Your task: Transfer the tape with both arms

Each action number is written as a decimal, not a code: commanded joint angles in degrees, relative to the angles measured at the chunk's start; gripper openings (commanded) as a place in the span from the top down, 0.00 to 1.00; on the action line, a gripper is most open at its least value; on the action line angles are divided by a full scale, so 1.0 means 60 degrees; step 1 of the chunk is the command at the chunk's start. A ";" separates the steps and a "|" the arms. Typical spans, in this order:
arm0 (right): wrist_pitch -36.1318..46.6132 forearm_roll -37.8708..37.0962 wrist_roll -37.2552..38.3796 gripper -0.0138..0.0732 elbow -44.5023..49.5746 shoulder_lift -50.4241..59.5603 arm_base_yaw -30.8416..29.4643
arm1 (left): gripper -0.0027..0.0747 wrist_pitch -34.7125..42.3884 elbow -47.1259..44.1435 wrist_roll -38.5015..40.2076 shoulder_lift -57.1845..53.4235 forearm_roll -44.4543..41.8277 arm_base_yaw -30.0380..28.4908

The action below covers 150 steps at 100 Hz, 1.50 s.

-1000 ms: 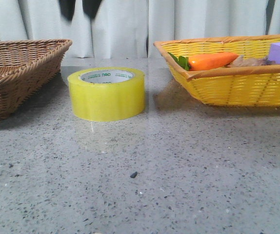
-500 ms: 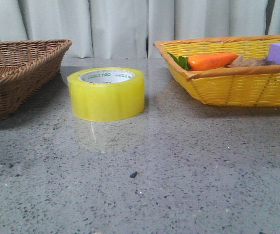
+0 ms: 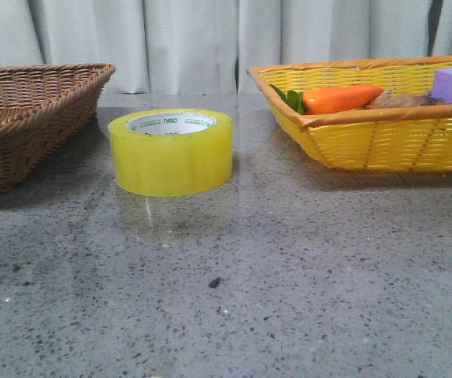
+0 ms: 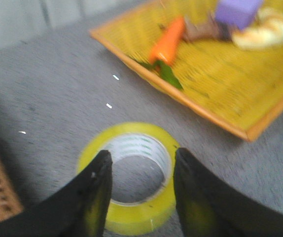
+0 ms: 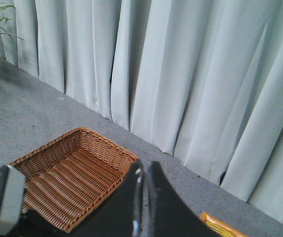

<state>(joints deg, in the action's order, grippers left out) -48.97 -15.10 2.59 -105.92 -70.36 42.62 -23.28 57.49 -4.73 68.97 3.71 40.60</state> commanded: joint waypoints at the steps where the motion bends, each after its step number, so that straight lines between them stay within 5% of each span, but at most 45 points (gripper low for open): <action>1: 0.0833 -0.0331 -0.0010 0.93 0.0285 0.0668 -0.0041 | 0.61 -0.0182 0.0858 -0.0371 0.0613 -0.0012 0.0355; 26: 0.0853 -0.0336 -0.0010 0.93 0.1039 0.1459 -0.0041 | 0.61 -0.1916 0.2191 -0.1156 0.2423 0.0007 0.0511; 97: 0.0474 -0.0336 -0.0010 0.93 0.1103 0.1690 -0.0041 | 0.62 -0.1996 0.2951 -0.1214 0.4535 -0.0029 0.0511; 126: 0.0269 -0.0336 -0.0010 0.93 0.1103 0.1690 -0.0041 | 0.89 -0.1989 0.2973 -0.1214 0.4556 -0.0029 0.0511; 150: 0.0248 -0.0352 -0.0010 0.93 0.1103 0.1690 -0.0041 | 0.96 -0.2981 0.3984 -0.1214 0.4473 -0.0219 0.0511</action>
<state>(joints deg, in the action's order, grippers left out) -51.25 -15.87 2.59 -98.15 -61.12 42.62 -41.85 76.71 -12.08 99.07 3.46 43.31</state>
